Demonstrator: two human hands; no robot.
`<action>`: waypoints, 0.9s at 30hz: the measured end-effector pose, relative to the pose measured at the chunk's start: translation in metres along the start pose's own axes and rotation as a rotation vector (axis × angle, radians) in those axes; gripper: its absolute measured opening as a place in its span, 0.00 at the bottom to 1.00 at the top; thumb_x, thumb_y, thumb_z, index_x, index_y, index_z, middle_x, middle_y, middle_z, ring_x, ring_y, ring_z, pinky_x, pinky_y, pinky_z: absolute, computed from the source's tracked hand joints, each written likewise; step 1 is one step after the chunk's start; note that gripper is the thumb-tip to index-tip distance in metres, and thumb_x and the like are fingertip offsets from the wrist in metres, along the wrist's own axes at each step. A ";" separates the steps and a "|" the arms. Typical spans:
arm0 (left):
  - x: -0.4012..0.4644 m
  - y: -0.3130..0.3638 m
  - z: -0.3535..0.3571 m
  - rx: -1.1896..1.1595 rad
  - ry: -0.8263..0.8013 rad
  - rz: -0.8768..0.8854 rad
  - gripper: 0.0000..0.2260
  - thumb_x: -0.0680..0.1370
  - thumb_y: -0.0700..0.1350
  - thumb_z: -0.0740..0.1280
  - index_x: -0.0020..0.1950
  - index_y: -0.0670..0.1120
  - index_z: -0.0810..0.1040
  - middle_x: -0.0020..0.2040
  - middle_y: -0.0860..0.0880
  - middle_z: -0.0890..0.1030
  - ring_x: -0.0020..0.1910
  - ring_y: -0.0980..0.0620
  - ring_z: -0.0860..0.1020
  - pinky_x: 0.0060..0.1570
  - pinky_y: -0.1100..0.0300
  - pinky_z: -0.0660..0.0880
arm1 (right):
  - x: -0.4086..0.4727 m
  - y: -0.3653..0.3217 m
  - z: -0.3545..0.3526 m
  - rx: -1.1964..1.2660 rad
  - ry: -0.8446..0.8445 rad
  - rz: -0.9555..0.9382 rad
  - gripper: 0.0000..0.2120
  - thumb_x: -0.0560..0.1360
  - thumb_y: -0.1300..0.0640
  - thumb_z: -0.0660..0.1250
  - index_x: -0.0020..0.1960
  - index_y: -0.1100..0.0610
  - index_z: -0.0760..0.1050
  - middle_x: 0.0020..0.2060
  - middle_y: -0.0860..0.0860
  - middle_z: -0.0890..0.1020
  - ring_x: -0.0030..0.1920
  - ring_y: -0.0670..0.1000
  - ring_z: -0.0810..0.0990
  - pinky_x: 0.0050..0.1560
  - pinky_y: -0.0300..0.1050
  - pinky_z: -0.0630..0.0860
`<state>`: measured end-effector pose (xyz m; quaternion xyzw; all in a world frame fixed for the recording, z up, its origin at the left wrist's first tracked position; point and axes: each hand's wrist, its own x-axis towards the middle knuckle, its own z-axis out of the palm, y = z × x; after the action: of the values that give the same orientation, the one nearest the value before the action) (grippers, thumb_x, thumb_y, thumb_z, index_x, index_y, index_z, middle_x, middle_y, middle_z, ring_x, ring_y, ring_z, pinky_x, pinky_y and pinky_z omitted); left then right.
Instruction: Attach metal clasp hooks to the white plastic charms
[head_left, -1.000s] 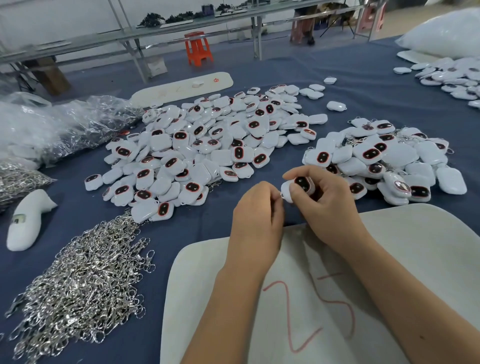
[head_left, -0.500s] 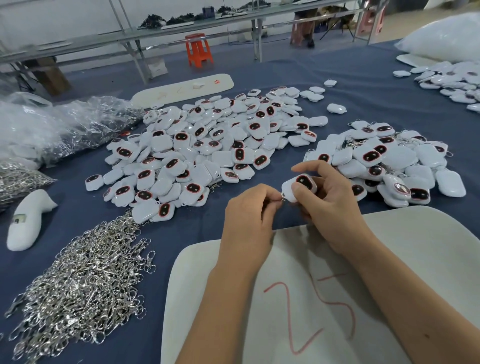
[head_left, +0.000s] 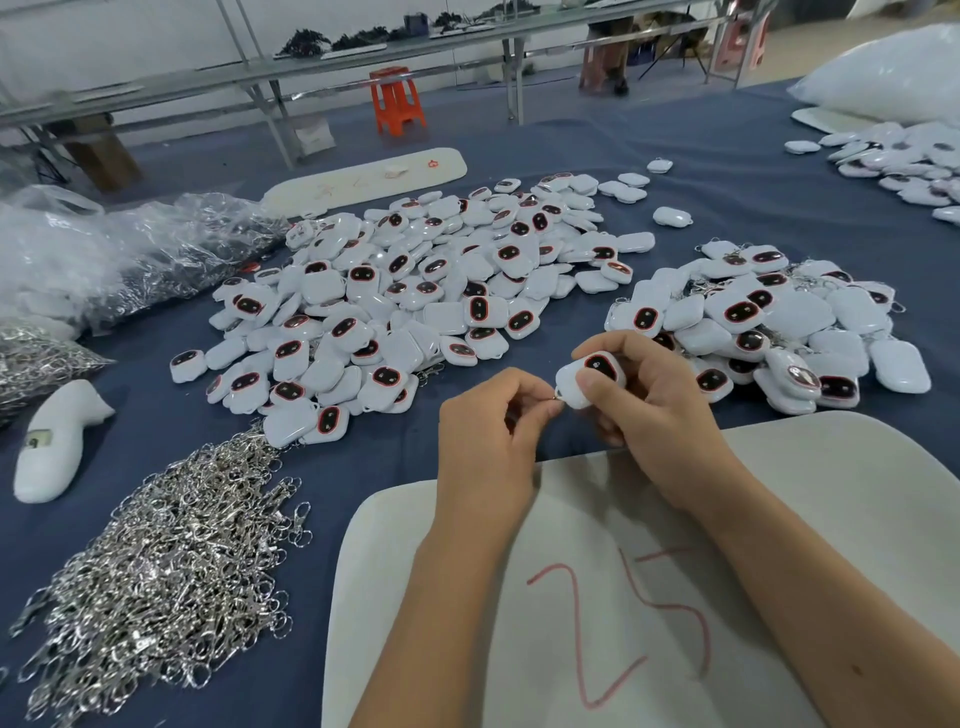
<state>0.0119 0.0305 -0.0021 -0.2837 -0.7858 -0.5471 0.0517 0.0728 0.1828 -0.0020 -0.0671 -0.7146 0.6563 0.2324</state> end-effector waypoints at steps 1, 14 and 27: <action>0.001 0.003 0.000 -0.028 0.023 0.016 0.06 0.75 0.41 0.74 0.42 0.52 0.82 0.41 0.58 0.83 0.45 0.54 0.81 0.42 0.65 0.75 | 0.001 0.000 0.000 0.132 0.002 0.052 0.08 0.76 0.56 0.68 0.55 0.57 0.78 0.34 0.48 0.78 0.30 0.47 0.71 0.28 0.39 0.69; 0.003 0.012 0.009 -0.680 0.097 -0.288 0.06 0.75 0.32 0.73 0.46 0.42 0.82 0.43 0.37 0.86 0.42 0.48 0.83 0.47 0.60 0.79 | 0.002 -0.005 0.006 0.567 -0.012 0.192 0.16 0.73 0.55 0.72 0.57 0.61 0.77 0.34 0.56 0.80 0.28 0.46 0.70 0.26 0.36 0.67; 0.004 0.004 0.005 -0.192 0.261 -0.102 0.09 0.74 0.34 0.74 0.42 0.48 0.85 0.37 0.53 0.84 0.38 0.51 0.82 0.40 0.59 0.78 | -0.001 -0.003 0.009 0.466 -0.039 0.179 0.11 0.72 0.59 0.76 0.53 0.55 0.80 0.42 0.62 0.87 0.31 0.48 0.75 0.31 0.39 0.74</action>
<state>0.0119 0.0376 0.0012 -0.1738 -0.7299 -0.6537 0.0983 0.0707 0.1737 0.0007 -0.0621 -0.5396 0.8225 0.1687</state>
